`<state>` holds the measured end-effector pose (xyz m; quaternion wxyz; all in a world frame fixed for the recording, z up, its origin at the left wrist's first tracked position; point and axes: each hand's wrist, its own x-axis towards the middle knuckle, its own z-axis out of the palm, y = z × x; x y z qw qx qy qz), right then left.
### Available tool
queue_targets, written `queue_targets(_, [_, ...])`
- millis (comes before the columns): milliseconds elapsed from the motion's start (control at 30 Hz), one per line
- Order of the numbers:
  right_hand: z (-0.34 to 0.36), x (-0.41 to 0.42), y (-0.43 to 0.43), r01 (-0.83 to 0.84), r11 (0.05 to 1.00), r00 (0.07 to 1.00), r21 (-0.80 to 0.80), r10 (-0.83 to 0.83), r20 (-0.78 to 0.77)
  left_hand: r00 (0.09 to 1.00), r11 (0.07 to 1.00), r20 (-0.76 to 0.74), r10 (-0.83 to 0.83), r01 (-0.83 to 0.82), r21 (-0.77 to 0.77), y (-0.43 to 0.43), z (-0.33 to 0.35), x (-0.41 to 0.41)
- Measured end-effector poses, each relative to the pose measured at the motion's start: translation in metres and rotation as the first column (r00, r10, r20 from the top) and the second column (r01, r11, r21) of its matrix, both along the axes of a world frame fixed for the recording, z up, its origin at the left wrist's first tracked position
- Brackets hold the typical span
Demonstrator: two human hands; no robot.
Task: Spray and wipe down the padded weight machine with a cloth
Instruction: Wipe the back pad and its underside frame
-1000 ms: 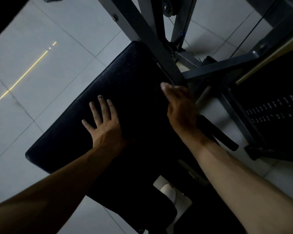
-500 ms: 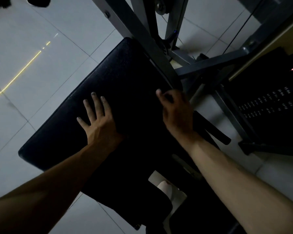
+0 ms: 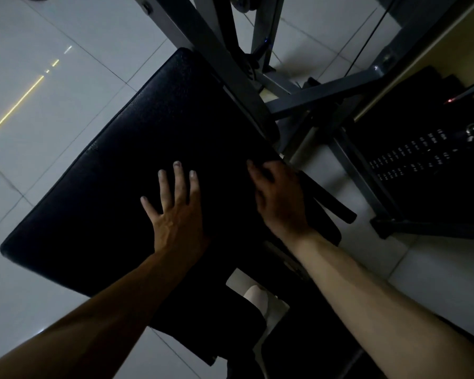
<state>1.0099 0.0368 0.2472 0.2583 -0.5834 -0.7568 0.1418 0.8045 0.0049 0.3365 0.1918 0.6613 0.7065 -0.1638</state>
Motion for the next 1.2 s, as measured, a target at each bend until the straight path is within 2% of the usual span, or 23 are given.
queue_targets(33, [0.0,0.011,0.011,0.143,0.988,0.988,-0.065,-0.146,-0.046,1.0,1.0,0.013,0.003,-0.003,0.003,0.0,0.0,0.0])
queue_targets(100, [0.001,0.013,0.019,0.407,0.897,0.894,-0.171,-0.43,-0.126,1.0,1.0,0.02,0.012,-0.012,0.003,-0.001,-0.001,0.0])
queue_targets(167, [0.007,-0.011,0.007,0.484,0.843,0.851,-0.233,-0.516,-0.099,1.0,1.0,0.001,0.019,-0.019,0.002,-0.001,-0.002,0.002])
queue_targets(233, [0.015,-0.04,-0.022,0.357,0.909,0.919,-0.214,-0.383,-0.096,0.999,1.0,-0.026,0.018,-0.018,0.008,-0.001,-0.002,0.004])
queue_targets(300, [0.021,-0.064,-0.057,0.142,0.97,0.982,-0.198,-0.163,-0.093,0.999,1.0,-0.023,0.024,-0.024,0.009,-0.001,0.0,0.006])
queue_targets(400, [0.016,-0.059,-0.072,-0.085,0.986,0.992,-0.144,0.071,-0.101,0.999,0.999,0.01,0.044,-0.044,0.017,-0.001,0.001,0.008])
queue_targets(467, [0.008,-0.035,-0.062,-0.046,0.99,0.996,-0.13,0.035,-0.087,0.999,0.999,-0.005,0.035,-0.035,-0.002,0.0,0.001,0.007])
queue_targets(533, [-0.002,-0.008,-0.064,0.145,0.97,0.984,-0.196,-0.163,-0.077,1.0,1.0,-0.001,0.016,-0.016,-0.011,0.001,0.001,0.005])
queue_targets(600, [-0.006,0.009,-0.081,0.379,0.881,0.907,-0.282,-0.414,-0.073,0.999,0.999,0.024,0.022,-0.022,-0.025,0.001,0.002,0.004])
queue_targets(667, [0.0,0.017,-0.092,0.613,0.718,0.747,-0.331,-0.663,-0.054,0.999,0.999,0.041,0.022,-0.021,-0.033,0.001,0.003,0.005])
queue_targets(700, [0.003,0.015,-0.093,0.694,0.596,0.617,-0.404,-0.782,-0.094,0.999,1.0,0.042,0.013,-0.012,-0.019,0.002,0.003,0.006])
queue_targets(733, [0.004,0.012,-0.093,0.715,0.526,0.537,-0.46,-0.835,-0.121,0.999,1.0,0.042,-0.003,0.003,-0.009,0.002,0.003,0.008])
queue_targets(767, [0.008,0.003,-0.089,0.713,0.507,0.514,-0.484,-0.848,-0.129,0.999,1.0,0.044,-0.032,0.032,0.001,0.002,0.002,0.011])
queue_targets(800, [0.011,-0.008,-0.082,0.662,0.564,0.569,-0.494,-0.807,-0.16,0.996,0.997,0.048,-0.079,0.078,0.018,0.002,-0.001,0.017])
queue_targets(833, [0.015,-0.018,-0.073,0.624,0.617,0.653,-0.479,-0.749,-0.114,0.99,0.991,0.047,-0.134,0.132,0.03,0.002,-0.002,0.024])
queue_targets(900, [0.024,-0.035,-0.04,0.598,0.72,0.738,-0.352,-0.666,-0.109,0.975,0.976,0.056,-0.216,0.216,0.006,0.003,-0.004,0.04])
queue_targets(967, [0.033,-0.036,-0.009,0.496,0.824,0.824,-0.272,-0.546,-0.152,0.971,0.969,0.051,-0.236,0.238,-0.061,0.005,-0.005,0.054])
queue_targets(1067, [0.018,-0.01,-0.009,0.375,0.897,0.91,-0.235,-0.405,-0.091,0.961,0.958,-0.009,-0.277,0.275,-0.086,0.005,-0.013,0.061])
queue_targets(1100, [0.011,0.001,-0.027,0.411,0.871,0.893,-0.268,-0.443,-0.071,0.958,0.956,-0.025,-0.285,0.282,-0.079,0.003,-0.015,0.06])
queue_targets(1133, [0.008,0.011,-0.048,0.496,0.803,0.828,-0.33,-0.552,-0.098,0.957,0.956,-0.038,-0.287,0.284,-0.071,0.002,-0.018,0.059])
queue_targets(1200, [0.011,0.028,-0.087,0.67,0.56,0.552,-0.487,-0.815,-0.178,0.952,0.953,-0.065,-0.298,0.294,-0.069,0.002,-0.021,0.061])
